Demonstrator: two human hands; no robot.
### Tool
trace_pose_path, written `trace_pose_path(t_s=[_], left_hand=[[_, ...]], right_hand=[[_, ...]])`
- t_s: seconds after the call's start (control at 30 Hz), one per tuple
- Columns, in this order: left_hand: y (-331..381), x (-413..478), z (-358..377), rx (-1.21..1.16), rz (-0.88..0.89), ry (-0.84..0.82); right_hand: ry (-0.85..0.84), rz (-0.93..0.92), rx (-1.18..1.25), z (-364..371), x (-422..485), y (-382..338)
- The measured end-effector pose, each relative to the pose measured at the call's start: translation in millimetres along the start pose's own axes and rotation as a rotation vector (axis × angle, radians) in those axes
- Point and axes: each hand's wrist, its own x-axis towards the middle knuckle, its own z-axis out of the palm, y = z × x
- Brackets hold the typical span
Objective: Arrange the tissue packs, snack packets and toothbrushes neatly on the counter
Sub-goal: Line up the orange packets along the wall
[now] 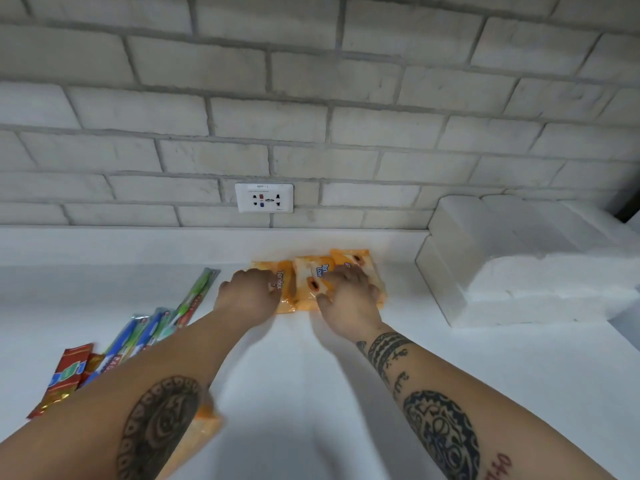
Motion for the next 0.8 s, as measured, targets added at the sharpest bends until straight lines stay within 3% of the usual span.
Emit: trace_pose_path(t_s=[0.17, 0.37, 0.47, 0.57, 0.8], left_hand=[[-53.6, -45.6, -15.5, 0.052, -0.008, -0.047], [-123.9, -112.2, -28.9, 0.121, -0.128, -0.225], [-161.2, -138.4, -20.6, 0.146, -0.152, -0.290], [-184.6, -152.8, -5.3, 0.081, -0.176, -0.248], [-175.8, -171.3, -4.4, 0.071, -0.024, -0.061]], right_hand=[[-0.037, 0.003, 0.083, 18.8, -39.1, -42.5], [-0.229, 0.024, 0.166, 68.1, -94.2, -111.9], [-0.356, 0.052, 0.093, 97.0, -121.6, -149.5], [-0.322, 0.056, 0.005, 114.4, -142.5, -177.2], [-0.329, 0.274, 0.285, 126.8, -149.1, -191.8]])
